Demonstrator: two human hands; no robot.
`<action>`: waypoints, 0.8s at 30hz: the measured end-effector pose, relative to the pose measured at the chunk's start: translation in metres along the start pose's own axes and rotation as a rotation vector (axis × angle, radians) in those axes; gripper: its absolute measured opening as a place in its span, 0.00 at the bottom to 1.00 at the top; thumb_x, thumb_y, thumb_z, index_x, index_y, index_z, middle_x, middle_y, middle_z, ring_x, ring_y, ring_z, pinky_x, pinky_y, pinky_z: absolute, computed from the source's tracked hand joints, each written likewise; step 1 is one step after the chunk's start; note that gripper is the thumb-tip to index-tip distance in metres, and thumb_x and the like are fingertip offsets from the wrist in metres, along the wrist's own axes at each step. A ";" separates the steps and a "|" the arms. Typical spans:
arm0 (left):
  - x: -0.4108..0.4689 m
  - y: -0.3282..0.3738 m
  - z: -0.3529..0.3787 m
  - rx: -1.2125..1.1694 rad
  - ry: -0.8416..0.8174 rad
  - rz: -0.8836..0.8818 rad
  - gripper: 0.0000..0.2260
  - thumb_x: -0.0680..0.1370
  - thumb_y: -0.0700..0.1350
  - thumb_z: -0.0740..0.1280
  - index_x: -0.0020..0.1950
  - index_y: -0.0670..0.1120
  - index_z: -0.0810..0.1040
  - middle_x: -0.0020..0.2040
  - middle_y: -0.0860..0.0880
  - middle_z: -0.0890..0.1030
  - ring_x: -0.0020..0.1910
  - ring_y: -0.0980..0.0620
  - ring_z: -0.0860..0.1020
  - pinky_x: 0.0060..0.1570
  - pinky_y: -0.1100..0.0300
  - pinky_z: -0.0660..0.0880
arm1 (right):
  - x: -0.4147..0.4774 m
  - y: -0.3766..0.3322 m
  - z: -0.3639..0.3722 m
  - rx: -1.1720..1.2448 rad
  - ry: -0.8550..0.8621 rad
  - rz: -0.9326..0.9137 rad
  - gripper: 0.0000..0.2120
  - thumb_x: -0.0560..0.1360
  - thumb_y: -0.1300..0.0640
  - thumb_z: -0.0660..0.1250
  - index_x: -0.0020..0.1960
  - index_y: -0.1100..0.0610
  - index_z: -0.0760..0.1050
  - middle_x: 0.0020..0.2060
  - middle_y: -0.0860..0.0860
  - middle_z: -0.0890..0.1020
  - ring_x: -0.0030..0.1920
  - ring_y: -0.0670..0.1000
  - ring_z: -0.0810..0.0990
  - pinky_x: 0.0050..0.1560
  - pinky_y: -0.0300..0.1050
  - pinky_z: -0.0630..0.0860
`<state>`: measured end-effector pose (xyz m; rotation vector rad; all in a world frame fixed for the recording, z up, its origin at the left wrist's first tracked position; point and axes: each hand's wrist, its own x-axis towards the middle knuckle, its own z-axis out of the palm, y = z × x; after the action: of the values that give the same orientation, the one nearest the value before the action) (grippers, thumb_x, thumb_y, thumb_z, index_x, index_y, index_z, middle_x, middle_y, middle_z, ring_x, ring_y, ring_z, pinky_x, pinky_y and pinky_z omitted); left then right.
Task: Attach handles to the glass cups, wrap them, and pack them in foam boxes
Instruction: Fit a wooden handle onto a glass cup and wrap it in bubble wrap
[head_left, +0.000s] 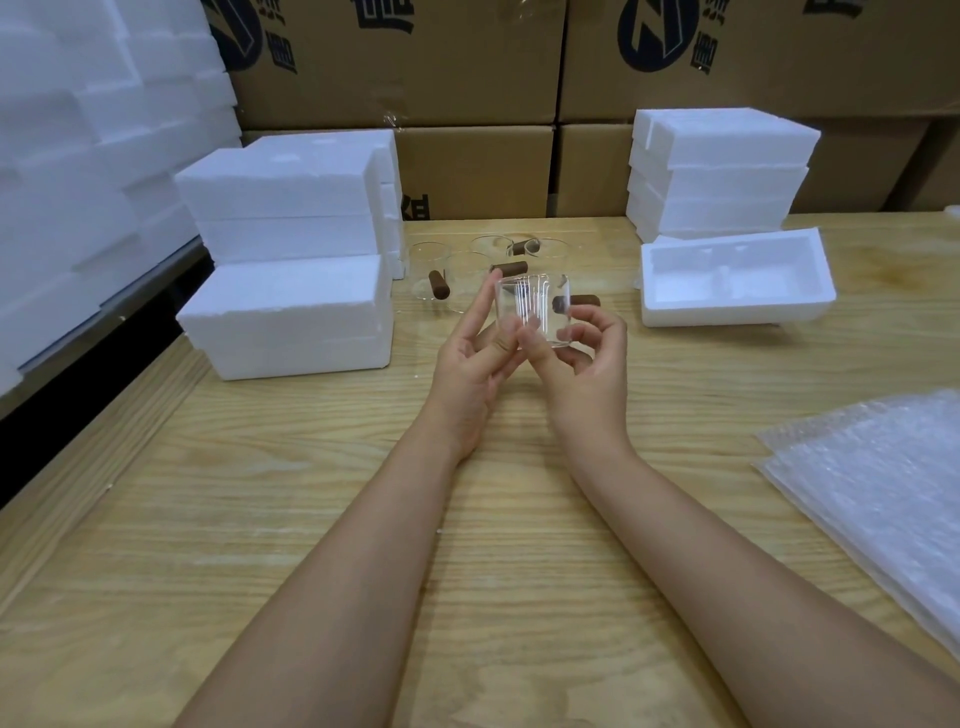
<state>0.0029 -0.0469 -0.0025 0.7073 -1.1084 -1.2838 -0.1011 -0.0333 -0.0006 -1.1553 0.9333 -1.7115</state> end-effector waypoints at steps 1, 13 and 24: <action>0.000 0.001 0.001 -0.002 0.005 -0.005 0.29 0.73 0.47 0.67 0.74 0.55 0.65 0.56 0.52 0.83 0.60 0.51 0.79 0.62 0.57 0.74 | 0.000 0.000 0.000 0.001 0.001 0.000 0.19 0.69 0.58 0.75 0.52 0.47 0.69 0.47 0.50 0.72 0.45 0.50 0.77 0.44 0.34 0.76; -0.004 0.002 0.003 0.020 -0.020 -0.026 0.28 0.72 0.45 0.69 0.72 0.53 0.69 0.54 0.42 0.81 0.52 0.49 0.79 0.56 0.56 0.77 | 0.008 -0.003 -0.002 0.473 0.014 0.331 0.07 0.79 0.55 0.63 0.54 0.57 0.73 0.38 0.48 0.81 0.44 0.53 0.82 0.44 0.43 0.81; -0.004 0.000 0.004 0.121 0.052 0.056 0.26 0.68 0.44 0.73 0.63 0.59 0.73 0.56 0.49 0.83 0.62 0.51 0.78 0.62 0.55 0.75 | 0.009 0.000 -0.004 0.155 0.036 0.229 0.27 0.67 0.42 0.72 0.60 0.50 0.67 0.53 0.51 0.74 0.50 0.49 0.79 0.56 0.47 0.77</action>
<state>-0.0004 -0.0423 -0.0019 0.7905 -1.1626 -1.1518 -0.1072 -0.0415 0.0006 -0.8833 0.9007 -1.5929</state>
